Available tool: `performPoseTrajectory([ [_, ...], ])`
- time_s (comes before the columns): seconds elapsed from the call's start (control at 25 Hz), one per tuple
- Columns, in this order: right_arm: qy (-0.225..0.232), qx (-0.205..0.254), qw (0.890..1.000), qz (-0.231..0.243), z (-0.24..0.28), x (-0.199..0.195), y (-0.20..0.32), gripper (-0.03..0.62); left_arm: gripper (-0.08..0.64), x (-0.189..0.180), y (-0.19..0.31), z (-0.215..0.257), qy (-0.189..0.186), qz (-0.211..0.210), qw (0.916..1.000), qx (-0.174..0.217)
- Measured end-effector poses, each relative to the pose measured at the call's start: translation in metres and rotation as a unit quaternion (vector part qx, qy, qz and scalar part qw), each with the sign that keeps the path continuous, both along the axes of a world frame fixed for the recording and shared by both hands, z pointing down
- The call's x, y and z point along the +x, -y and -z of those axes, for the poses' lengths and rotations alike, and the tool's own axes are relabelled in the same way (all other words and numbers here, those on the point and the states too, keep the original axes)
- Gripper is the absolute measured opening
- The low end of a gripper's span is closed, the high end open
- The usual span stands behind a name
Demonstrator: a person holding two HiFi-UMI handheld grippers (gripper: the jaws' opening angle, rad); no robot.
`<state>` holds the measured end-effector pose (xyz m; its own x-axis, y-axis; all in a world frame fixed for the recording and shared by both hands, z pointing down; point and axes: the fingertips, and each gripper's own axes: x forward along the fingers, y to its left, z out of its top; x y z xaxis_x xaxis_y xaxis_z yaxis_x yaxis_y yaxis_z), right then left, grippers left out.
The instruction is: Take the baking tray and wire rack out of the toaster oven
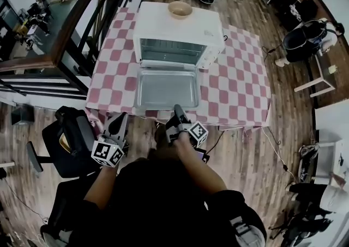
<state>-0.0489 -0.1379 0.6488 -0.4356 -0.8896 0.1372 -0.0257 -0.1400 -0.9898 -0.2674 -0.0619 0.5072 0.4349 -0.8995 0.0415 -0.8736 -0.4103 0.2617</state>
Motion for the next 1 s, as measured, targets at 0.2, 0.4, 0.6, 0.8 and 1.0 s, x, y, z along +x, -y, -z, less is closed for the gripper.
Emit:
performPoseTrajectory([
  [0.2,0.007,0.006,1.000,-0.013,0.030,0.031,-0.016,0.072,-0.006,0.015,0.011,0.011,0.004,-0.013,0.9999,-0.003],
  [0.4,-0.002,0.023,0.999,-0.043,0.040,0.066,-0.044,0.074,-0.006,0.032,0.009,-0.005,0.010,-0.039,0.9991,-0.006],
  [0.6,-0.009,0.042,0.995,-0.088,0.063,0.127,-0.054,0.074,-0.006,0.079,0.016,-0.001,0.006,-0.085,0.9963,-0.010],
  [0.8,-0.013,0.067,0.989,-0.131,0.077,0.175,-0.054,0.074,-0.006,0.113,0.039,0.000,0.010,-0.133,0.9911,-0.003],
  [1.0,-0.027,0.066,0.983,-0.170,0.075,0.233,-0.058,0.075,-0.006,0.154,0.066,-0.004,0.006,-0.168,0.9857,-0.009],
])
